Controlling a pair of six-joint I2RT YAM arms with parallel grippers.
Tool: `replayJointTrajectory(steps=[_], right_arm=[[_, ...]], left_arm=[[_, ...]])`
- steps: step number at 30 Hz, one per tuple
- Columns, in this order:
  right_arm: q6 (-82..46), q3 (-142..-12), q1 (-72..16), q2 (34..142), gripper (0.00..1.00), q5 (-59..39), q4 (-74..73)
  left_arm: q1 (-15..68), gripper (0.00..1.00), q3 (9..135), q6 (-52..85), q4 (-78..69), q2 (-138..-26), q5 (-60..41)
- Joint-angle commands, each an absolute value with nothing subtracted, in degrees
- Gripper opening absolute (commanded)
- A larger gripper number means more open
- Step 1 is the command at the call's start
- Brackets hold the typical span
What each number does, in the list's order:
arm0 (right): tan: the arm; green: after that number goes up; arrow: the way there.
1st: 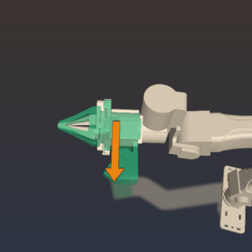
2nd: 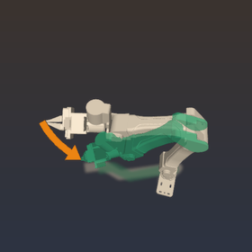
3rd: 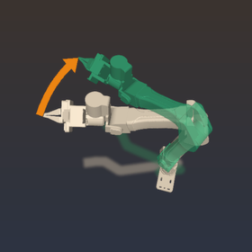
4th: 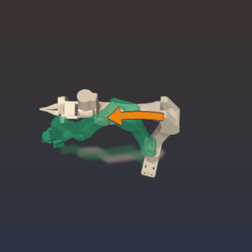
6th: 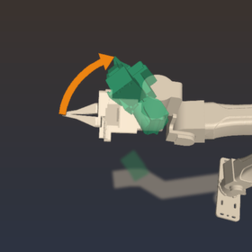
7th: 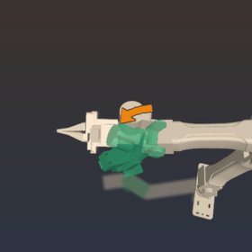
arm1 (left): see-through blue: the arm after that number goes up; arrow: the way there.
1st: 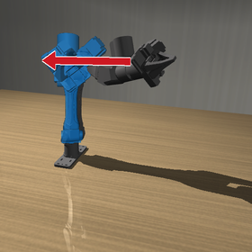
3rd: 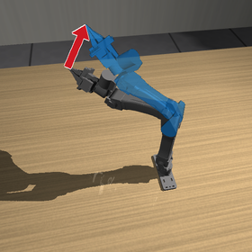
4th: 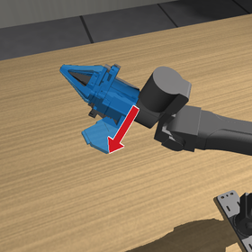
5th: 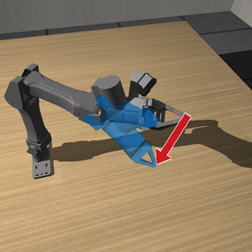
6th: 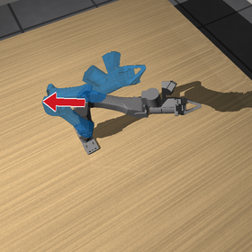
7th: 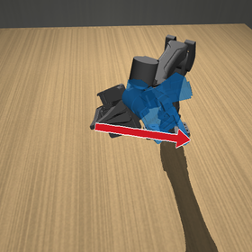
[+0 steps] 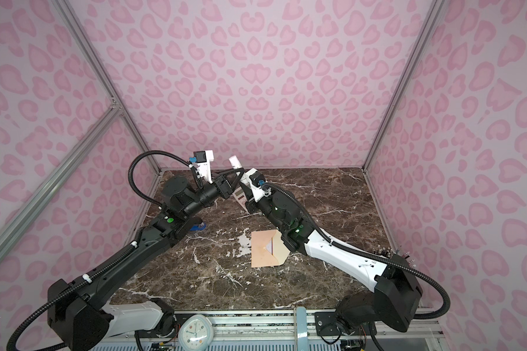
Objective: Place the letter into the envelope and seal it
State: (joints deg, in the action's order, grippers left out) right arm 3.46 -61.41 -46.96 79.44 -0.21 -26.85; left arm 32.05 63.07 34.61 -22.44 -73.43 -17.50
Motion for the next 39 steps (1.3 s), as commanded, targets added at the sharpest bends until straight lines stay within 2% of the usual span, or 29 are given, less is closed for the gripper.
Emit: replayJointTrajectory(steps=[1,7,18,26,32,36,39], right_arm=[[-1.6,-62.4,-46.1,78.1,0.16,-4.9,-27.2],[-14.3,-62.6,-41.9,76.4,0.15,-15.3,-26.9],[-43.8,-58.5,-32.9,79.0,0.13,-35.8,-43.6],[-59.2,-57.9,-31.2,83.0,0.12,-41.5,-53.5],[-63.2,-58.8,-31.1,84.7,0.12,-44.3,-54.2],[-60.3,-59.0,-31.0,84.7,0.23,-46.0,-52.4],[-49.5,-58.4,-31.4,82.2,0.45,-46.0,-44.8]], left_arm=[[31.4,0.04,62.7,35.1,-22.7,-73.8,-20.0],[29.6,0.04,62.5,37.5,-25.1,-75.2,-27.8],[27.6,0.04,60.8,41.7,-30.6,-76.2,-38.3],[27.3,0.04,60.4,42.0,-31.1,-75.8,-39.6],[27.2,0.04,60.5,41.3,-30.3,-75.3,-39.5],[27.2,0.04,60.7,41.0,-29.5,-75.1,-38.6],[27.0,0.04,60.6,41.3,-29.0,-74.3,-35.5]])
